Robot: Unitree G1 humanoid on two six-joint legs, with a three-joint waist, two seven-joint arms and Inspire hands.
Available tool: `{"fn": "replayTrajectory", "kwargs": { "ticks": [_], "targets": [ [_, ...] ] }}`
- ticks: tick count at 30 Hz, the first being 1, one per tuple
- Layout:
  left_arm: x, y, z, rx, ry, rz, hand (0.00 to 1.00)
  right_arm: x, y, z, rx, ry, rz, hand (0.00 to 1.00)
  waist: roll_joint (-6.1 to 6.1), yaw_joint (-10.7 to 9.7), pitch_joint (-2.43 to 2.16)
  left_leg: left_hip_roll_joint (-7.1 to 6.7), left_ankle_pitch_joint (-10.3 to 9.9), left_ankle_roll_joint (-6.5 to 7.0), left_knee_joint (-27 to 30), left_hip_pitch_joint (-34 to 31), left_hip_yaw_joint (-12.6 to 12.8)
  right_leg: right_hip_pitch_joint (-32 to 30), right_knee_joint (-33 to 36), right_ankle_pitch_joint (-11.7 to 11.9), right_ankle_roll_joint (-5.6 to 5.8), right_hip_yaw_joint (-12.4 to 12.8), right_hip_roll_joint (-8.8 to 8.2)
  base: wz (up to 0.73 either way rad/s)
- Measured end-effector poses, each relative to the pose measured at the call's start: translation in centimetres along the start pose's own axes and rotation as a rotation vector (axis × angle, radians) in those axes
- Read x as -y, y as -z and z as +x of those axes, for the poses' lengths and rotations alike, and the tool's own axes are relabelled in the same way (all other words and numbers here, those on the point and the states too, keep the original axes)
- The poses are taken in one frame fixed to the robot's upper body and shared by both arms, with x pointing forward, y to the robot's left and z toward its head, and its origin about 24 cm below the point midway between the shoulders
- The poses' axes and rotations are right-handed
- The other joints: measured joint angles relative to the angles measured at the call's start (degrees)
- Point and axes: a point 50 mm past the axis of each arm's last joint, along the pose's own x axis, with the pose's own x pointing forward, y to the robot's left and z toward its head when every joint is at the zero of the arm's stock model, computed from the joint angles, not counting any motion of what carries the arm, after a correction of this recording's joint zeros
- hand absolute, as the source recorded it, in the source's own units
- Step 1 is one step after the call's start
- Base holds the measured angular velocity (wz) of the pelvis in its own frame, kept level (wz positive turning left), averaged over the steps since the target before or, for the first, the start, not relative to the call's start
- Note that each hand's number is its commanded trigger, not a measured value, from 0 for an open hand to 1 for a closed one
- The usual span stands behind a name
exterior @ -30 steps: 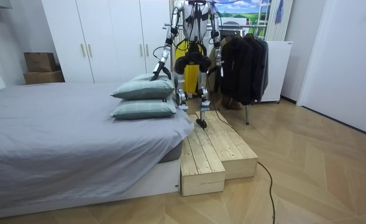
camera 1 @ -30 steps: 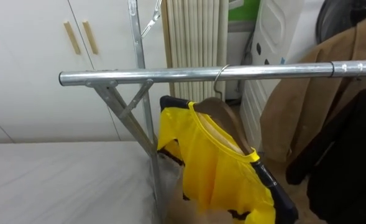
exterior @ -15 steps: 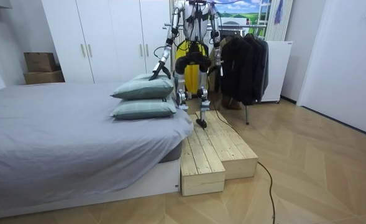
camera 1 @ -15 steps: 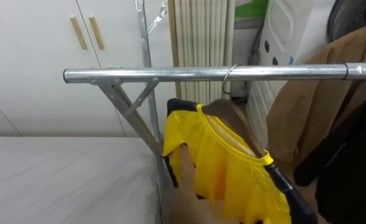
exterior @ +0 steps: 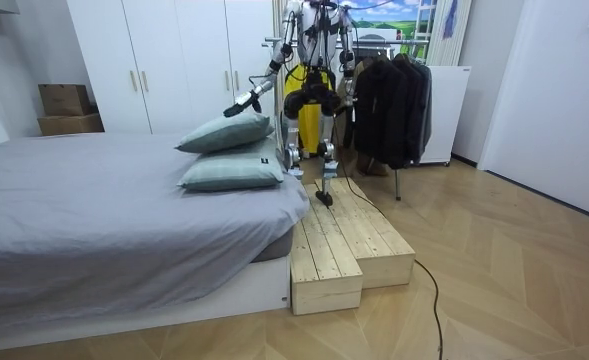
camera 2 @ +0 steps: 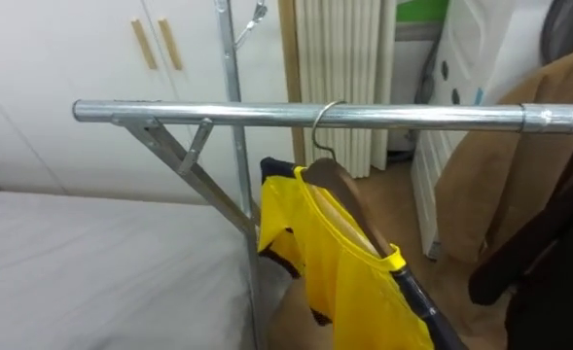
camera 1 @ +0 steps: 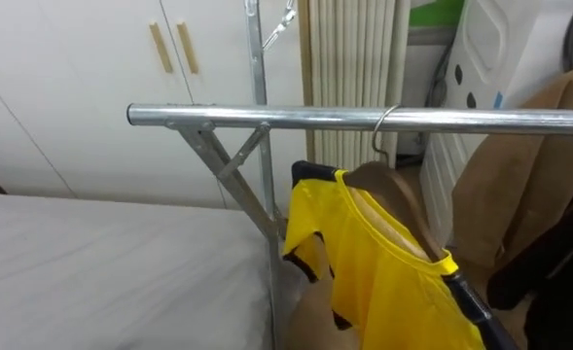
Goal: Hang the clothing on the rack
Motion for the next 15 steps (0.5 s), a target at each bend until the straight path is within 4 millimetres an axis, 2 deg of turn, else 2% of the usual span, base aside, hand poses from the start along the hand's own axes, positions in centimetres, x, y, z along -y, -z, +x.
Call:
{"fn": "replayTrajectory", "kwargs": {
  "ticks": [1, 2, 3, 4, 5, 7, 9, 11, 12, 13, 15],
  "targets": [
    [0.0, -1.8, -0.2, 0.111, -0.017, -0.043, 0.0, 0.2, -0.1, 0.0, 0.007, 0.001, -0.007, 0.0, 0.18, 0.7, -0.33, 0.05, 0.0, -0.05, 0.0, 0.0, -0.1, 0.1, 0.0, 0.0, -0.08, -0.4, -0.03, 0.04],
    [-0.1, -2.5, -0.4, 0.16, -0.025, -0.066, 0.0, 0.2, -0.2, 0.0, 0.012, -0.002, -0.012, 0.0, 0.32, 1.0, -0.54, 0.05, 0.1, -0.07, 0.0, 0.0, -0.2, 0.2, 0.0, -0.1, -0.14, -0.7, -0.08, 0.04],
    [-0.1, -3.8, -0.6, 0.237, -0.037, -0.108, 0.0, 0.4, -0.3, 0.0, 0.016, -0.006, -0.026, 0.0, 0.55, 1.6, -1.12, 0.05, 0.1, -0.07, 0.0, 0.3, -0.3, 0.4, 0.1, -0.2, -0.3, -0.8, -0.08, 0.03],
    [-0.3, -5.0, -0.8, 0.308, -0.049, -0.138, 0.0, 0.5, -0.3, 0.0, 0.017, -0.014, -0.043, 0.0, 0.5, 2.1, -1.41, 0.04, 0.1, -0.09, 0.0, 0.5, -0.3, 0.5, 0.7, -0.5, -0.63, -0.9, -0.17, 0.0],
    [-0.4, -5.2, -0.8, 0.334, -0.056, -0.139, 0.0, 0.5, -0.2, 0.0, 0.018, -0.02, -0.049, 0.0, 0.46, 2.4, -1.44, 0.02, 0.1, -0.14, 0.0, 0.7, -0.3, 0.5, 1.0, -0.7, -0.75, -1.1, -0.25, 0.0],
    [-0.5, -6.2, -1.1, 0.415, -0.058, -0.147, 0.0, 0.8, 0.0, -0.1, 0.017, -0.024, -0.059, 0.0, 0.32, 3.5, -1.92, 0.05, 0.2, -0.22, 0.2, 1.1, -0.4, 1.1, 1.0, -1.1, -1.09, -1.4, -0.33, 0.0],
    [-0.4, -5.9, -1.3, 0.441, -0.051, -0.135, 0.0, 1.3, 0.2, -0.2, 0.011, -0.017, -0.065, 0.0, 0.43, 3.8, -1.98, 0.04, 0.2, -0.23, 0.5, 0.8, -0.7, 1.3, 1.0, -1.4, -1.24, -2.6, -0.66, 0.21],
    [-0.3, -5.1, -1.5, 0.439, -0.032, -0.106, 0.0, 1.7, 0.1, -0.2, 0.006, -0.008, -0.076, 0.0, 0.6, 5.0, -2.05, 0.1, 0.3, -0.4, 0.6, 0.3, -0.7, 1.2, 1.0, -1.6, -1.39, -3.6, -0.86, 0.29],
    [-0.3, -4.2, -1.5, 0.43, -0.022, -0.076, 0.0, 1.9, 0.1, -0.2, 0.001, -0.006, -0.083, 0.0, 0.67, 6.0, -2.14, 0.13, 0.3, -0.42, 1.0, 0.0, -0.7, 1.3, 1.0, -1.7, -1.56, -4.2, -1.0, 0.32],
    [-0.4, -3.1, -1.5, 0.404, -0.009, -0.053, 0.0, 2.1, 0.1, -0.2, -0.004, -0.005, -0.096, 0.0, 0.26, 6.8, -2.03, 0.14, 0.3, -0.42, 1.6, -0.4, -0.7, 1.8, 1.0, -2.0, -1.64, -5.3, -1.24, 0.41],
    [-0.4, -1.1, -1.4, 0.347, 0.01, -0.012, 0.0, 2.5, 0.2, -0.2, -0.012, 0.001, -0.107, 0.0, 0.12, 7.1, -1.96, 0.09, 0.3, -0.42, 2.8, -1.2, 0.1, 2.8, 0.8, -2.6, -1.45, -7.9, -1.98, 0.68]
  ]
}}
